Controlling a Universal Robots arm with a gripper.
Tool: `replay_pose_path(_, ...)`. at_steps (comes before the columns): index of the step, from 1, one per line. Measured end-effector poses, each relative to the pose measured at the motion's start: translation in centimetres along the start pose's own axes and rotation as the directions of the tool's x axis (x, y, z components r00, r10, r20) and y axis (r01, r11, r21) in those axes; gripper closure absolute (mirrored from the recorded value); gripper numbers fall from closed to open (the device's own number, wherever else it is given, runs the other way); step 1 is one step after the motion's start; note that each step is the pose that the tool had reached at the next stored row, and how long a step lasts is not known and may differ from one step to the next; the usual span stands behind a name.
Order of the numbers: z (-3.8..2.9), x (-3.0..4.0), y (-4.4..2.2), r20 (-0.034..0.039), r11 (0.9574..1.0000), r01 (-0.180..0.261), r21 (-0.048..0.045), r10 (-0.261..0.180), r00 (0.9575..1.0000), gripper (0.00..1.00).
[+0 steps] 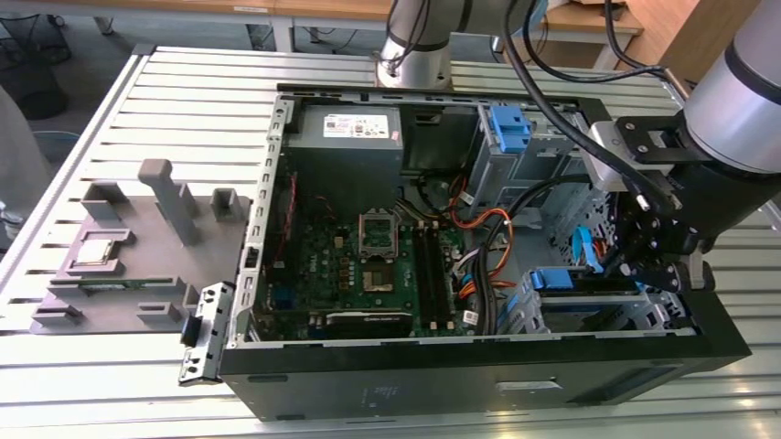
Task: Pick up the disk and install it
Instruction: 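Insert the second disk wire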
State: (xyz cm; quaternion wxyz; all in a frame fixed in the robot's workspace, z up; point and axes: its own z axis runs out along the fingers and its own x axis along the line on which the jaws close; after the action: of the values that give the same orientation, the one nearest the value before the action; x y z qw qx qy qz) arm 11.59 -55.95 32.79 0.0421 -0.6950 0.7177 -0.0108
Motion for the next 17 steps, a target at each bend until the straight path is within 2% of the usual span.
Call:
replay_pose_path(4, 0.05, 0.00, 0.01, 0.0009, 1.0000, 0.000, 0.0000, 0.000, 1.0000, 0.82)
replay_pose_path(5, 0.04, 0.00, 0.01, 0.0007, 1.0000, 0.000, 0.0000, 0.000, 1.0000, 0.76)
replay_pose_path(9, -0.16, -0.01, -0.01, -0.0002, 1.0000, 0.000, 0.0000, 0.000, 1.0000, 0.76)
replay_pose_path(17, -2.43, -0.11, -0.18, 0.0002, 1.0000, 0.000, -0.0001, 0.000, 1.0000, 0.76)
